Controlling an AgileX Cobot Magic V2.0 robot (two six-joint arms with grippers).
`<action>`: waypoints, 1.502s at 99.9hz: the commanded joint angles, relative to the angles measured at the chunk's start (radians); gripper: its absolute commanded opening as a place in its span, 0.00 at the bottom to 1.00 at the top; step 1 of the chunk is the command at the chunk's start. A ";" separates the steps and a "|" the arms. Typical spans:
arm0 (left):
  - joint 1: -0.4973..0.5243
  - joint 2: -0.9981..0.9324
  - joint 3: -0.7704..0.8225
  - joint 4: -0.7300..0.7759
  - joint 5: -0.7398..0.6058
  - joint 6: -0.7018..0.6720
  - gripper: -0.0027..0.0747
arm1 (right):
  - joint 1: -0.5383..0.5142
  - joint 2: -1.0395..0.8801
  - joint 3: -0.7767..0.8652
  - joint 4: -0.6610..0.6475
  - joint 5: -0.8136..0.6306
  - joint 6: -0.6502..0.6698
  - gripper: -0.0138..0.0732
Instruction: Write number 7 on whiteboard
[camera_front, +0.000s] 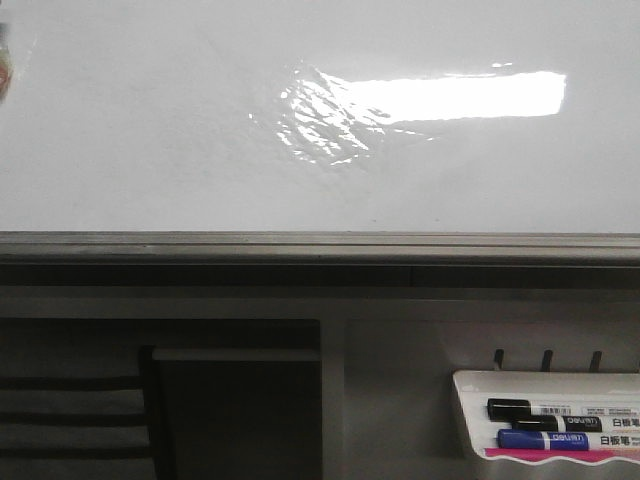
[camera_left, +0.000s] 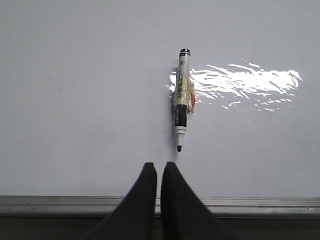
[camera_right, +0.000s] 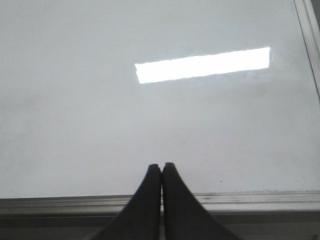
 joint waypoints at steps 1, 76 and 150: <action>0.002 -0.029 0.035 0.000 -0.074 -0.009 0.01 | -0.004 -0.018 0.030 -0.009 -0.087 -0.004 0.09; 0.002 -0.029 0.035 0.000 -0.076 -0.009 0.01 | -0.004 -0.018 0.030 -0.009 -0.102 -0.004 0.09; 0.002 0.086 -0.287 -0.036 0.081 -0.009 0.01 | -0.004 0.056 -0.281 -0.061 0.131 -0.014 0.09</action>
